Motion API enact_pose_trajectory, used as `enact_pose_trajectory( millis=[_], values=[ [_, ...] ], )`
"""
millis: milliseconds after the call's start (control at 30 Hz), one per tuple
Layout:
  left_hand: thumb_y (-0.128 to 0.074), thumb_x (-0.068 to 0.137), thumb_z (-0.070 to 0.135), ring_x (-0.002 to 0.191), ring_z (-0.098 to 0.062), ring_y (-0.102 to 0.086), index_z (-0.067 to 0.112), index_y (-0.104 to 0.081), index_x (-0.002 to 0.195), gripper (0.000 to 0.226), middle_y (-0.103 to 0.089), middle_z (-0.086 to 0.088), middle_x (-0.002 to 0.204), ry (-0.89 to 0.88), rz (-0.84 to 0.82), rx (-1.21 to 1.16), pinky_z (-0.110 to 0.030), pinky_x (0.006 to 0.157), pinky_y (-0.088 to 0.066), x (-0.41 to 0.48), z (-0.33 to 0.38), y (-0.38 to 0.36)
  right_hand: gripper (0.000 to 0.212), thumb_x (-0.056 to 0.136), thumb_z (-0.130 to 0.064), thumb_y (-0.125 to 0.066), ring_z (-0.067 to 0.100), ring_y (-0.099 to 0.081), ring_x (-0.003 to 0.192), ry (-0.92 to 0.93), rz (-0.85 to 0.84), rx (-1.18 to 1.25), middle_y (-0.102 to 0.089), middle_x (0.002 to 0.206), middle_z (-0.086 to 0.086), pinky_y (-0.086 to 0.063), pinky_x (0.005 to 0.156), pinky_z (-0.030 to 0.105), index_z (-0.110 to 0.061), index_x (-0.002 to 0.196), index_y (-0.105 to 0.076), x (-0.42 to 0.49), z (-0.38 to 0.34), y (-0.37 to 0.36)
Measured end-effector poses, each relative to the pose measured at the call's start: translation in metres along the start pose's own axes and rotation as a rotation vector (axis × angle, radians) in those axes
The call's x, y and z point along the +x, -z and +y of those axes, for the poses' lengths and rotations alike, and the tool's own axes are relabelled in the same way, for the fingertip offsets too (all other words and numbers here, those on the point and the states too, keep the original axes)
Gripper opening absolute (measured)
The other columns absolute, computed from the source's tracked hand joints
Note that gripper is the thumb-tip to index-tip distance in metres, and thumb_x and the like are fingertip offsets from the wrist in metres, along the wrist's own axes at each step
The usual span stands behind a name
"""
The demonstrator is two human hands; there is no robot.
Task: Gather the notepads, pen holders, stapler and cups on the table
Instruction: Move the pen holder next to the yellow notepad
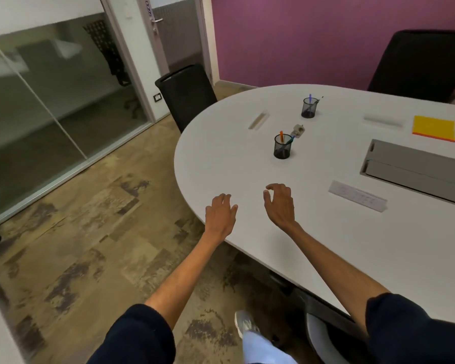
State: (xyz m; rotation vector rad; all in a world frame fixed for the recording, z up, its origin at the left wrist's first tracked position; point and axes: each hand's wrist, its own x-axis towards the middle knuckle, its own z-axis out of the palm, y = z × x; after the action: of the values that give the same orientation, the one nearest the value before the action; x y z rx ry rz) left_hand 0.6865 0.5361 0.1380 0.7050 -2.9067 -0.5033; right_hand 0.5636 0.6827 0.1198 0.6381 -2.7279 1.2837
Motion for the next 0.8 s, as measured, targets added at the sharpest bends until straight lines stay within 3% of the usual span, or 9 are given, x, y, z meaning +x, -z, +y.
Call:
enact_pose_trajectory(
  millis=[433,800],
  values=[
    [-0.036,0.105,0.033,0.139,-0.027,-0.034,0.011,-0.033,0.147,0.048,-0.037,-0.009,0.151,-0.158,-0.190,0.056,-0.044,0.107,-0.033,0.190,-0.018,-0.037,0.027,0.096,-0.023,-0.053,0.024,-0.047,0.120,-0.207,0.065,0.024,-0.056,0.122,0.006,-0.041,0.096,0.041,-0.012,0.120,-0.055,0.144,0.055,-0.059],
    [-0.040,0.104,0.033,0.138,-0.026,-0.037,0.012,-0.031,0.149,0.050,-0.037,-0.007,0.152,-0.192,-0.345,-0.168,-0.043,0.111,-0.030,0.304,0.016,-0.073,0.035,0.091,-0.022,-0.061,0.023,-0.052,0.111,-0.397,0.116,-0.025,-0.057,0.117,0.004,-0.045,0.093,0.043,-0.014,0.123,-0.051,0.218,0.099,-0.049]
  ],
)
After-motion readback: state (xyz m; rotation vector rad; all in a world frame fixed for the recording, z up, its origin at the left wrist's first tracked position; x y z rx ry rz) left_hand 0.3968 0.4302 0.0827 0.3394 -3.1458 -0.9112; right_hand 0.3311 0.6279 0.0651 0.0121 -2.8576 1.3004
